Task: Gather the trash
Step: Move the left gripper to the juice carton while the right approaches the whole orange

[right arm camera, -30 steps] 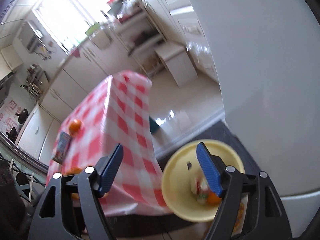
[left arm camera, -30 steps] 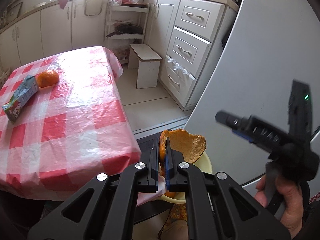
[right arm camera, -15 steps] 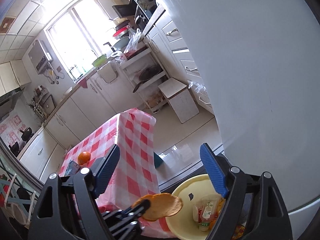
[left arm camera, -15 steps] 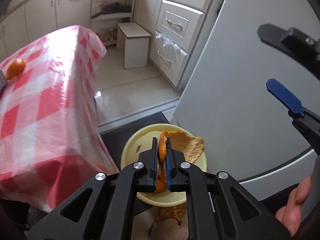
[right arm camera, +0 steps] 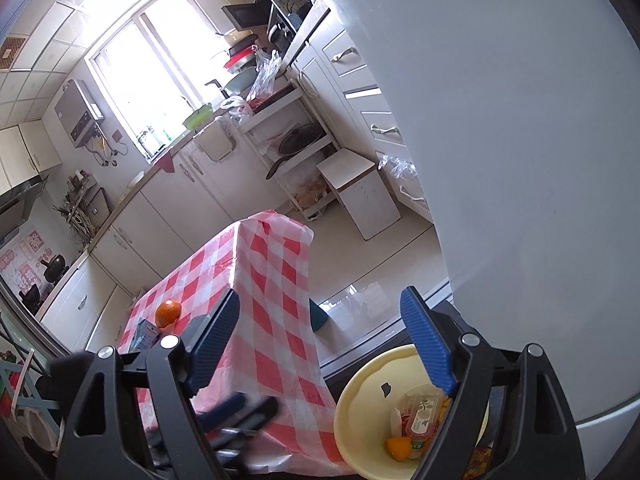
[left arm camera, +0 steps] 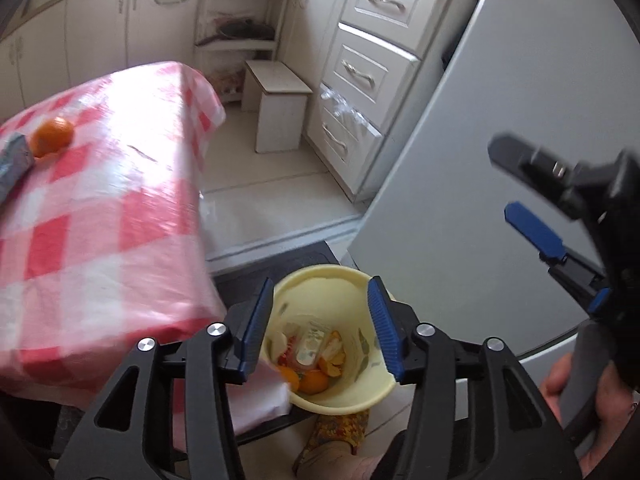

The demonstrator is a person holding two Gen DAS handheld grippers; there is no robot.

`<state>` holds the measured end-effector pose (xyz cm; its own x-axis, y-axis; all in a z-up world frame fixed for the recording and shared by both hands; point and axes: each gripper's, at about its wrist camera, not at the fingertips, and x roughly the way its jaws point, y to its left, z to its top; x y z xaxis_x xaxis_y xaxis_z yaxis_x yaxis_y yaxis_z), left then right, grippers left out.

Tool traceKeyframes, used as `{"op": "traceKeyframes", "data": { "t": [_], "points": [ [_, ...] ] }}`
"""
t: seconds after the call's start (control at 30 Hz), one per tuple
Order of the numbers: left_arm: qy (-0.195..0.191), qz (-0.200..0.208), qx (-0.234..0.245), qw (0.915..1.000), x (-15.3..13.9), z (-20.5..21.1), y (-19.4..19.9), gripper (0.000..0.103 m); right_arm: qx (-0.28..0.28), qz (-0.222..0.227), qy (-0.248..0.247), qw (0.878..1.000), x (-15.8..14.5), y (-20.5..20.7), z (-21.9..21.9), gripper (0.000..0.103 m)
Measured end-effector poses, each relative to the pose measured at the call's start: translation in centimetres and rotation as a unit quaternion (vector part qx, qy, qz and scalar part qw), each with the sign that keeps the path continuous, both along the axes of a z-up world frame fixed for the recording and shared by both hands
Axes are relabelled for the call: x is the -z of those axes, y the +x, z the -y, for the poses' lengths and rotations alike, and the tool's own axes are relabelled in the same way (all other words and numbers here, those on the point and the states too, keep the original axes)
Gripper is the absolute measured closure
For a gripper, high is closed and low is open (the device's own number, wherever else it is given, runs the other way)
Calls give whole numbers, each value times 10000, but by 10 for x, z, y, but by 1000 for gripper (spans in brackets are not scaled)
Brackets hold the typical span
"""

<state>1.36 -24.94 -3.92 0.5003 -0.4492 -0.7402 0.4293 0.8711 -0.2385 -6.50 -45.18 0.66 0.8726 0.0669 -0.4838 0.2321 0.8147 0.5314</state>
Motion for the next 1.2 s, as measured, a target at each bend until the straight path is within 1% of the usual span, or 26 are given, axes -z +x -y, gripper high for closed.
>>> {"op": "traceKeyframes", "data": {
  "t": [0.07, 0.13, 0.2, 0.27, 0.3, 0.37, 0.47, 0.57, 0.63, 0.67, 0.73, 0.83, 1.0, 1.17, 1.2],
  "points": [
    [3, 155, -186, 9997, -9, -19, 2, 50, -61, -29, -16, 10000, 0, 3, -4, 23],
    [92, 431, -499, 9978, -21, -49, 7, 46, -128, -51, -32, 9999, 0, 5, -8, 23],
    [272, 740, -808, 9936, -30, -79, 14, 40, -213, -72, -50, 9997, 0, 9, -14, 22],
    [497, 996, -1157, 9870, -38, -110, 26, 35, -310, -102, -60, 9994, 0, 13, -20, 22],
    [568, 1060, -1302, 9842, -40, -123, 31, 32, -355, -117, -80, 9993, 0, 15, -22, 22],
    [676, 1103, -1719, 9766, -43, -161, 48, 32, -446, -150, -121, 9988, 0, 20, -28, 22],
    [786, 1084, -2230, 9656, -41, -207, 73, 31, -582, -205, -207, 9979, 1, 26, -39, 22],
    [884, 962, -2506, 9592, -37, -241, 95, 30, -704, -284, -291, 9967, 4, 33, -48, 22],
    [951, 831, -2575, 9580, -29, -257, 113, 29, -756, -339, -333, 9960, 5, 37, -53, 22],
    [991, 773, -2595, 9575, -25, -261, 121, 27, -776, -366, -352, 9957, 6, 40, -56, 22],
    [1064, 630, -2567, 9586, -17, -273, 137, 26, -809, -416, -388, 9951, 9, 43, -60, 22],
    [1157, 522, -2428, 9617, -6, -274, 156, 24, -863, -496, -411, 9942, 13, 49, -65, 22],
    [1288, 469, -2241, 9649, 6, -269, 172, 20, -1023, -612, -436, 9919, 18, 59, -76, 22],
    [1264, 305, -2176, 9673, 17, -268, 185, 20, -1208, -667, -478, 9893, 21, 67, -86, 22],
    [1210, 278, -2150, 9687, 18, -268, 186, 26, -1237, -672, -485, 9889, 21, 68, -88, 22]
  ]
}}
